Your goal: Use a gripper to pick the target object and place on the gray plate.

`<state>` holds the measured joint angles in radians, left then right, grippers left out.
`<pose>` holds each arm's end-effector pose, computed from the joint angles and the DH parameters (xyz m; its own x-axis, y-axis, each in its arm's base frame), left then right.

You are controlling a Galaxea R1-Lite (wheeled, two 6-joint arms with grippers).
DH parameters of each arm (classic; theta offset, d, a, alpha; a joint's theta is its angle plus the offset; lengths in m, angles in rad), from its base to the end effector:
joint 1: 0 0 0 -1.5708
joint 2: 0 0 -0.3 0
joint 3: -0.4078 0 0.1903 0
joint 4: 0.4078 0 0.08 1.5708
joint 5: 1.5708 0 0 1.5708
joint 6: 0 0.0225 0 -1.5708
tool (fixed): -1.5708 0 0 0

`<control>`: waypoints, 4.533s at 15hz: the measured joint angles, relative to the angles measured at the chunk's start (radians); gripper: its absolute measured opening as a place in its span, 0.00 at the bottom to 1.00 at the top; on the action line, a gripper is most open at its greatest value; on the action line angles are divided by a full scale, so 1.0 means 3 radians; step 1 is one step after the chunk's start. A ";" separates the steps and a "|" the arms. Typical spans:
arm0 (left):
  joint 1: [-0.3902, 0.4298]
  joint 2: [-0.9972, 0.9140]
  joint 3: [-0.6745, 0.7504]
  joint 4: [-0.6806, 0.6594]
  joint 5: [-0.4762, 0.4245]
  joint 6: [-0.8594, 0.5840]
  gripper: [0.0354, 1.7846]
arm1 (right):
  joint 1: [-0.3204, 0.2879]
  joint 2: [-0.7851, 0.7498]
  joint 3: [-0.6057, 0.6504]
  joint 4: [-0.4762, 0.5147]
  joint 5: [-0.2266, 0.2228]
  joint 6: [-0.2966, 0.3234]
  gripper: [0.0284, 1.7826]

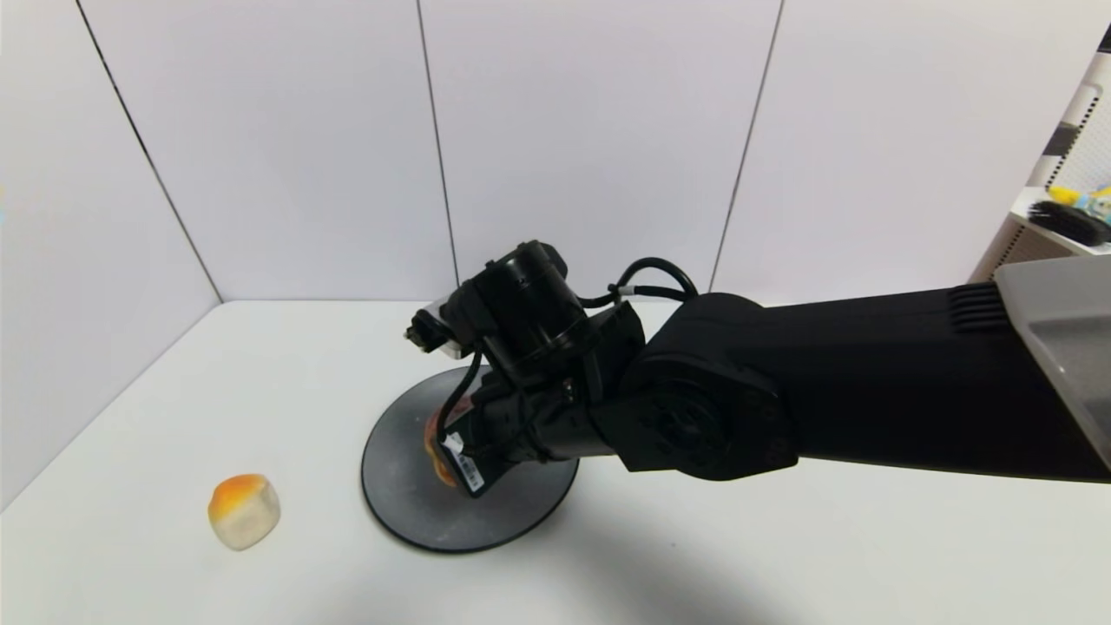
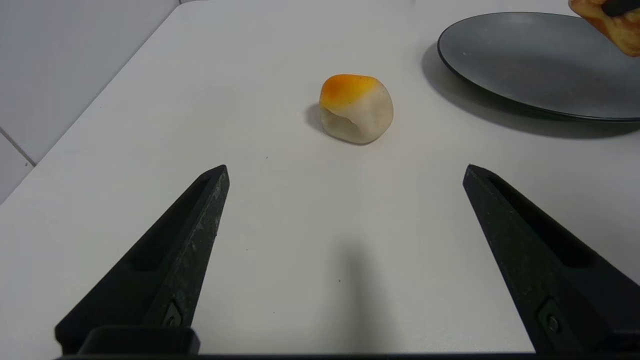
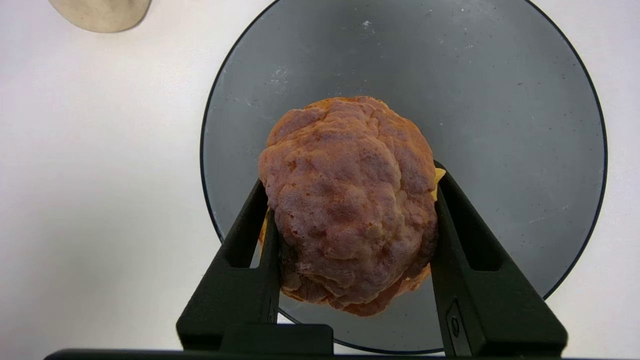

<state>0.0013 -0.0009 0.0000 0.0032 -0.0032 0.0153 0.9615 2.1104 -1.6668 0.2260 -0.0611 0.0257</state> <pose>-0.0229 -0.0001 0.0751 1.0000 -0.0019 -0.0023 0.0019 0.9999 0.0153 0.2441 0.3474 0.1870 0.4980 0.6068 -0.6195 -0.7817 0.6234 -0.0177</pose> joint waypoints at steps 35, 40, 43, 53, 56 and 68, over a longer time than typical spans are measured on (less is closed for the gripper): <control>0.0001 0.0001 0.0000 0.0000 0.0000 -0.0001 0.94 | -0.2089 -0.2584 0.1778 0.0382 -0.0140 0.0160 0.95; 0.0001 0.0000 0.0000 0.0000 -0.0001 0.0000 0.94 | -0.2743 -0.3732 0.2767 0.0209 -0.0133 0.0148 0.95; 0.0000 0.0000 0.0000 0.0000 0.0000 0.0000 0.94 | -0.2872 -0.4405 0.3451 -0.0189 -0.0133 0.0127 0.95; 0.0000 0.0001 0.0000 -0.0001 0.0000 0.0000 0.94 | -0.3168 -0.5696 0.4523 -0.0704 -0.0131 -0.0043 0.95; 0.0001 0.0001 0.0000 0.0000 0.0000 -0.0001 0.94 | -0.3214 -0.5948 0.4681 -0.0704 -0.0131 -0.0060 0.95; 0.0001 0.0001 0.0000 0.0000 0.0000 0.0000 0.94 | -0.3211 -0.6967 0.5545 -0.0796 0.0265 -0.0243 0.95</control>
<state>0.0017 -0.0004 0.0000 0.0032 -0.0032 0.0153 -0.0019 0.0202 -0.0032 -0.0128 0.0183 -0.0470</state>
